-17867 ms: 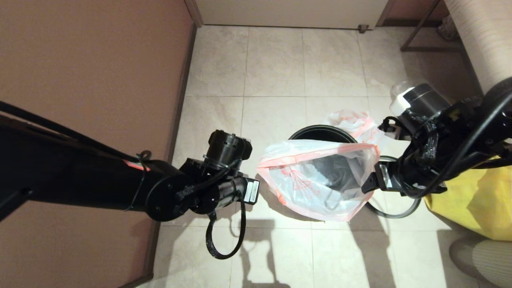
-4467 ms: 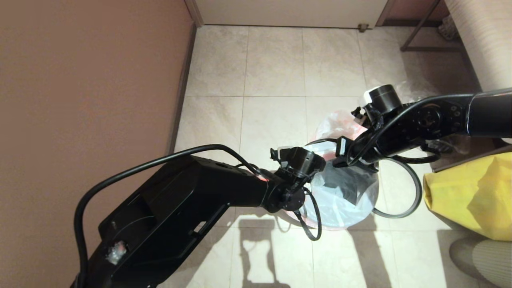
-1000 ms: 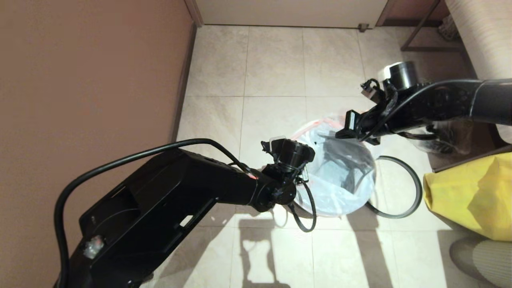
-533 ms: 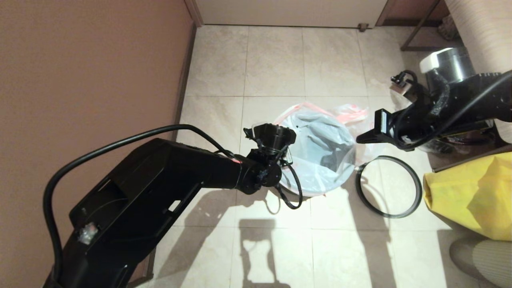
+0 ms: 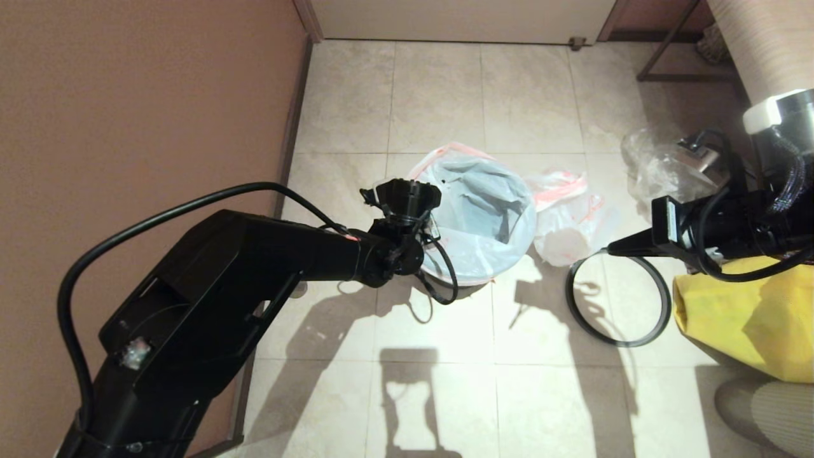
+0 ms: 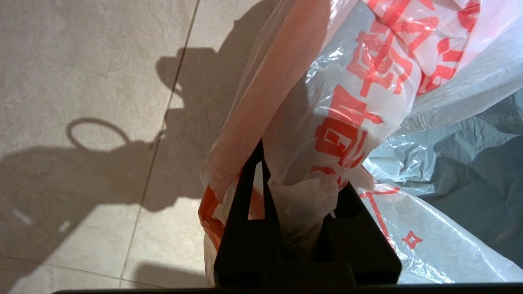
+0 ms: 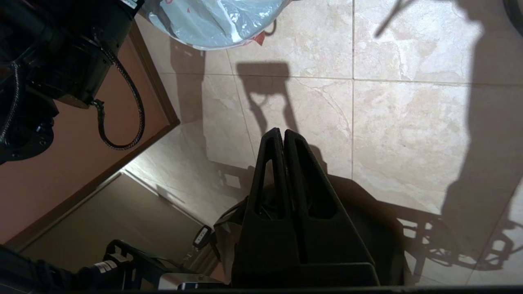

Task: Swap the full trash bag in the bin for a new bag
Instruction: Put the new garbage bag on the trash can

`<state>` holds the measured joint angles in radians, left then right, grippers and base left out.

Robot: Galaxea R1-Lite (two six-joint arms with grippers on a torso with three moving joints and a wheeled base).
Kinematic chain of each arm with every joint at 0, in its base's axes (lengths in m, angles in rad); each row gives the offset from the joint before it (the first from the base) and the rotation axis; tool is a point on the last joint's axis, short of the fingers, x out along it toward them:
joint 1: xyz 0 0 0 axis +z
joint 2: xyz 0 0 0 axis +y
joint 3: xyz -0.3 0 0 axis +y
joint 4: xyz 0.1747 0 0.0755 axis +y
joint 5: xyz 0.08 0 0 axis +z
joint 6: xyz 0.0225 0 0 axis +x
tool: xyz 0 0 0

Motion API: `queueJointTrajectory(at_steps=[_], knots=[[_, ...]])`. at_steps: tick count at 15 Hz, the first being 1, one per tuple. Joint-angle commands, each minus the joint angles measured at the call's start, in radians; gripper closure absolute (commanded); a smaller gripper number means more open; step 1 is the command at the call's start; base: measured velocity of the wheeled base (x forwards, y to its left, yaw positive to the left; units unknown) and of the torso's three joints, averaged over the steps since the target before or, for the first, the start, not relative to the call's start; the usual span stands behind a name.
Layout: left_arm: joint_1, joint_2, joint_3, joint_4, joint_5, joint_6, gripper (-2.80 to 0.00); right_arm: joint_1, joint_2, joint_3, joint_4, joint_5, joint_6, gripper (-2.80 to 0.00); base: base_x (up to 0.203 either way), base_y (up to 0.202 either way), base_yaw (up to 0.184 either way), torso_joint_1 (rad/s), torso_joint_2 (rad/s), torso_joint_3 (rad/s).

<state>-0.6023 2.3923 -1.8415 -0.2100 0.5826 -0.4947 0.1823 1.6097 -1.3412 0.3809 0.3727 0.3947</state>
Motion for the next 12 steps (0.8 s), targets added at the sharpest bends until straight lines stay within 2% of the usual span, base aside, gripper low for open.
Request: queueJointTrajectory(at_steps=[1, 2, 3, 6, 7, 10, 12], knots=[[-0.005, 0.01, 0.001, 0.0, 0.003, -0.001, 0.0, 0.003, -0.025, 0.021, 0.003, 0.002, -0.009, 0.0, 0.0, 0.0, 0.0, 0.0, 0.0, 0.0], [-0.016, 0.013, 0.004, 0.004, 0.005, 0.007, 0.0, 0.003, -0.022, 0.023, 0.002, -0.004, -0.008, 0.0, 0.0, 0.0, 0.0, 0.0, 0.0, 0.0], [-0.025, 0.009, 0.008, 0.006, 0.006, 0.008, -2.8, 0.002, -0.017, 0.024, 0.002, -0.005, -0.004, 0.0, 0.0, 0.0, 0.0, 0.0, 0.0, 0.0], [-0.047, -0.048, 0.019, 0.03, 0.011, 0.008, -2.8, -0.001, -0.018, 0.043, 0.001, -0.006, -0.001, 0.0, 0.0, 0.0, 0.0, 0.0, 0.0, 0.0], [-0.053, -0.069, 0.016, 0.096, 0.01, 0.009, -2.8, -0.001, -0.021, 0.047, 0.001, -0.006, 0.0, 0.0, 0.0, 0.0, 0.0, 0.0, 0.0, 0.0], [-0.085, -0.145, -0.021, 0.385, 0.004, 0.006, -2.8, 0.0, -0.027, 0.07, 0.001, -0.006, -0.001, 0.0, 0.0, 0.0, 0.0, 0.0, 0.0, 0.0], [-0.101, -0.186, -0.049, 0.479, 0.003, -0.007, -2.8, 0.0, -0.025, 0.093, -0.017, -0.006, 0.0, 0.0, 0.0, 0.0, 0.0, 0.0, 0.0, 0.0]])
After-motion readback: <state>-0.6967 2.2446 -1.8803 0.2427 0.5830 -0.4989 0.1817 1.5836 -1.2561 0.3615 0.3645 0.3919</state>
